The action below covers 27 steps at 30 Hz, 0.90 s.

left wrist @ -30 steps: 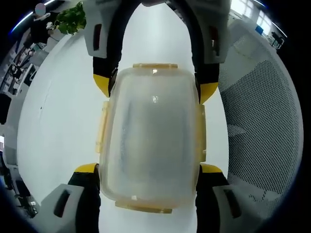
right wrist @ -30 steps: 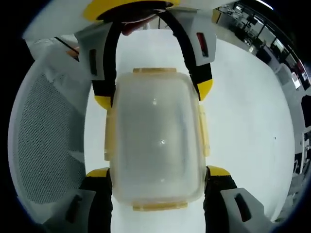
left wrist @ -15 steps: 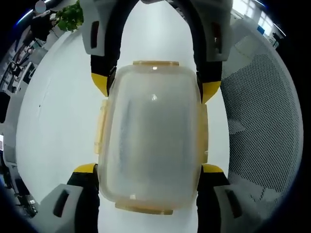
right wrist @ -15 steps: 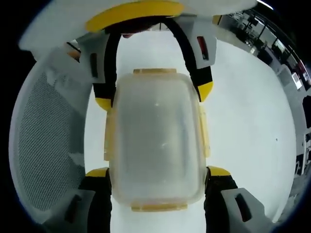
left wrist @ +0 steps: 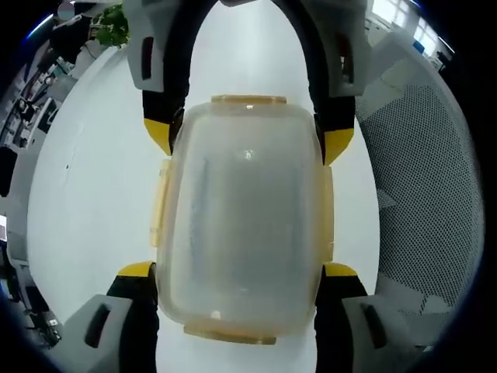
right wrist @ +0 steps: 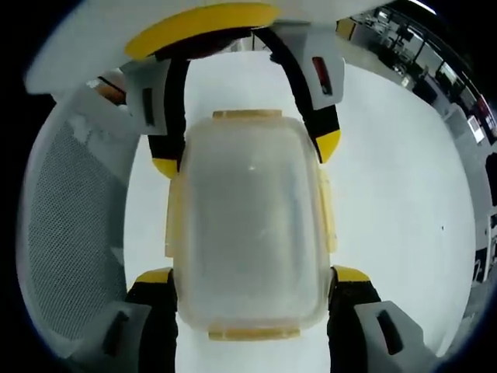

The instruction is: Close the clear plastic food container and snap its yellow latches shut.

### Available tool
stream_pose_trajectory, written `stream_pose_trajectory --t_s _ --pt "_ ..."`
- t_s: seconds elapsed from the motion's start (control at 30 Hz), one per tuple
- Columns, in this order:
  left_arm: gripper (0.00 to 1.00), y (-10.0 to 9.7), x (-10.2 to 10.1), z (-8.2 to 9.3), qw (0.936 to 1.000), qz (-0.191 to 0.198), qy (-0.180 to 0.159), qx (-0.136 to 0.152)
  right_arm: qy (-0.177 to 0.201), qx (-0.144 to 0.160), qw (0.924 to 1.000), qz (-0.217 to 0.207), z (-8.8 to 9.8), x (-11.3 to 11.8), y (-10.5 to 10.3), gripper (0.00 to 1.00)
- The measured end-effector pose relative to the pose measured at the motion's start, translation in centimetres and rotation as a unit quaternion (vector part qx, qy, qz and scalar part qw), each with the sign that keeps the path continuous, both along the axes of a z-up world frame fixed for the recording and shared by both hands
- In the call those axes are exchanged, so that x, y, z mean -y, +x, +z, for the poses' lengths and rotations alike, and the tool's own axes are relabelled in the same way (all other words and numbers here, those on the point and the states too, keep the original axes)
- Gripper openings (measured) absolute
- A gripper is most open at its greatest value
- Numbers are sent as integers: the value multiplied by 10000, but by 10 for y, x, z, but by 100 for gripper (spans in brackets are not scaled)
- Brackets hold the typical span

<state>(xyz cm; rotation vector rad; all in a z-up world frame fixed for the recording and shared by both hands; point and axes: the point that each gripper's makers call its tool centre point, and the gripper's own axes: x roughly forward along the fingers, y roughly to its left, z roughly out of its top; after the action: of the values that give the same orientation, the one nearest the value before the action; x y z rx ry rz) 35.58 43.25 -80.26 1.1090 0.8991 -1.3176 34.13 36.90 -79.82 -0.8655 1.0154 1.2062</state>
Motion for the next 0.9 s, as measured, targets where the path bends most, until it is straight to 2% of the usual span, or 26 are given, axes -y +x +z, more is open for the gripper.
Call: stream_pose_trajectory --t_s 0.37,0.9 --pt "84 17 2 -1 9999 -104 56 -6 60 -34 9999 -94 0 1 14 81" --pt "84 34 4 -2 10000 -50 82 -27 94 -74 9999 -45 -1 3 33 81"
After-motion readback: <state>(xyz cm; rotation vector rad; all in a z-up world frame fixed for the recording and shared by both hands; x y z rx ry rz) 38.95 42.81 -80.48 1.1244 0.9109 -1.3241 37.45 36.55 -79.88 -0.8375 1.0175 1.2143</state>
